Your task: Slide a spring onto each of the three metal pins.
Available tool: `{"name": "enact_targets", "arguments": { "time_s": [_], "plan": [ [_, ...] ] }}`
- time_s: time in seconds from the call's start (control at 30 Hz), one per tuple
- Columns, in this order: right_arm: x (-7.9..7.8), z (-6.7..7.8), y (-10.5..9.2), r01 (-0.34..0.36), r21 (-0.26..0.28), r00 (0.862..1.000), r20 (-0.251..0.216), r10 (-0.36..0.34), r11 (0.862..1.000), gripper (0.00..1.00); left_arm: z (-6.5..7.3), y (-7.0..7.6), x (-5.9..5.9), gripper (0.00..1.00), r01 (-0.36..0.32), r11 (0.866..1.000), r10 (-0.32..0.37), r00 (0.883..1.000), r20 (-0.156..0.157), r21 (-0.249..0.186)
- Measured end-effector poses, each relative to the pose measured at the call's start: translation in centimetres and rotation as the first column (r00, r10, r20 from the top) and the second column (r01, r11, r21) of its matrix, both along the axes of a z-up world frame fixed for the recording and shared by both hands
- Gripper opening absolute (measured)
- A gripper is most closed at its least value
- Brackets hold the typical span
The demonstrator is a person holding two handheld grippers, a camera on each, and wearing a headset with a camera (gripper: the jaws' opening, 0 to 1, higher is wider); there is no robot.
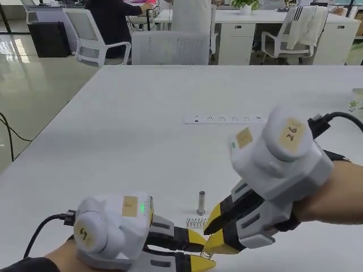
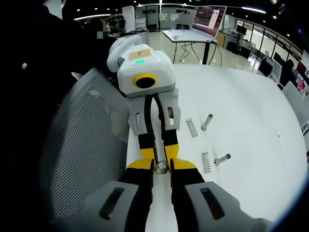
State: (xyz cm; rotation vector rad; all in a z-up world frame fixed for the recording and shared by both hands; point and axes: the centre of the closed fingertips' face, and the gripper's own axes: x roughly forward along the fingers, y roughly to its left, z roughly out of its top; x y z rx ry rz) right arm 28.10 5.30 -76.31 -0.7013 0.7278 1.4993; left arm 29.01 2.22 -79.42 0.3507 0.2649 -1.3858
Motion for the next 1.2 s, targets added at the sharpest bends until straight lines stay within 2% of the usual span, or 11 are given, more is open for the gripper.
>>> {"name": "enact_targets", "arguments": {
  "time_s": [0.2, 0.27, 0.9, 1.2],
  "plan": [
    [-0.1, -1.1, -0.4, -0.012, -0.080, 1.000, 0.009, 0.013, 0.997, 0.10, 0.0, 0.0, 0.0, 0.02, -0.004, 1.000, 0.004, 1.000, -0.002, 0.000],
    [-0.2, -1.3, -0.5, -0.012, -0.098, 1.000, -0.001, 0.012, 0.995, 0.10, 0.1, -0.1, 0.0, 0.02, -0.004, 1.000, 0.004, 1.000, -0.002, -0.001],
    [-0.1, -1.9, -0.5, -0.039, -0.163, 0.999, 0.014, 0.041, 0.986, 0.08, 0.4, -0.3, -0.2, 0.02, -0.005, 1.000, 0.005, 1.000, -0.011, -0.007],
    [0.3, -1.6, -0.4, -0.025, -0.169, 0.999, 0.028, 0.030, 0.985, 0.08, 0.7, -0.1, 0.2, 0.03, -0.026, 0.999, 0.025, 1.000, -0.015, -0.032]
  ]
}}
